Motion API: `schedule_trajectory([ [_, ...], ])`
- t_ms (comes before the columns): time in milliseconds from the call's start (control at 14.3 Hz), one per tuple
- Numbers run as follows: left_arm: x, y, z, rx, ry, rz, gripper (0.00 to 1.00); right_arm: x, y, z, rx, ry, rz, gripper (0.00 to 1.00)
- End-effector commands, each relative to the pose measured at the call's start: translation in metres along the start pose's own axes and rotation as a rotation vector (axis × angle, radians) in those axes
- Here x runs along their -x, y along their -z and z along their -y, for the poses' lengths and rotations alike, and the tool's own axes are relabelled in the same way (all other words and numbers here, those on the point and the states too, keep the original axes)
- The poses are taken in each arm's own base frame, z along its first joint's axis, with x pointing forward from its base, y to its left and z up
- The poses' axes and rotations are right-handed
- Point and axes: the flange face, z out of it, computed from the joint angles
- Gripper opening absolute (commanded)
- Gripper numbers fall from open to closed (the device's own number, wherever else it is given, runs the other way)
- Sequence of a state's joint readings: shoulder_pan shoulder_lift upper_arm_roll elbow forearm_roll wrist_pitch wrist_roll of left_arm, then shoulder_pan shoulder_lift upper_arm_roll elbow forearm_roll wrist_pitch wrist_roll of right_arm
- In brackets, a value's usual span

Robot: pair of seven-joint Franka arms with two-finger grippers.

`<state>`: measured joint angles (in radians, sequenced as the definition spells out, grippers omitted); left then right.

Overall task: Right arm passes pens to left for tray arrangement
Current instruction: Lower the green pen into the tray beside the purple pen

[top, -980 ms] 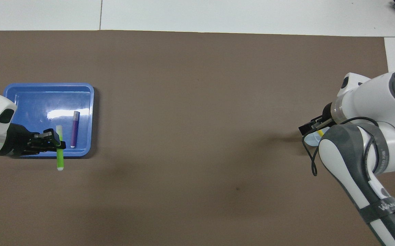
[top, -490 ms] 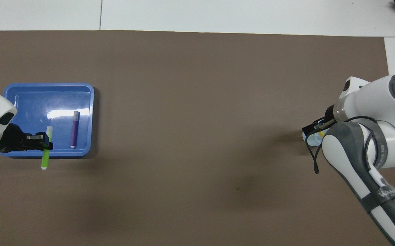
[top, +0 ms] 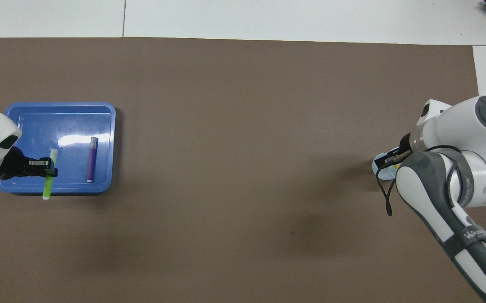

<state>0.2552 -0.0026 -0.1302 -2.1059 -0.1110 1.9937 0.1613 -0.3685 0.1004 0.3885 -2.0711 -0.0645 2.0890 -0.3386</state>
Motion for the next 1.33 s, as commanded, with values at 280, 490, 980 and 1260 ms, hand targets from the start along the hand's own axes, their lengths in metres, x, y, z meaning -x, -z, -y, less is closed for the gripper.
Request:
schedule_trajectory([
  [280,-0.031,-0.038,0.014,-0.028,-0.055,-0.021,0.00,0.006,-0.002,-0.007,0.018,0.014,-0.002,0.54],
  [490,-0.038,-0.055,0.024,-0.027,-0.059,-0.032,0.00,0.007,-0.002,-0.008,0.018,0.025,-0.004,0.50],
  [980,-0.051,-0.090,0.034,-0.053,-0.085,-0.046,0.00,0.009,-0.002,-0.012,0.017,0.037,-0.002,0.35],
  [1260,-0.054,-0.100,0.036,-0.078,-0.103,-0.057,0.00,0.008,-0.002,-0.012,0.017,0.036,-0.002,0.30],
])
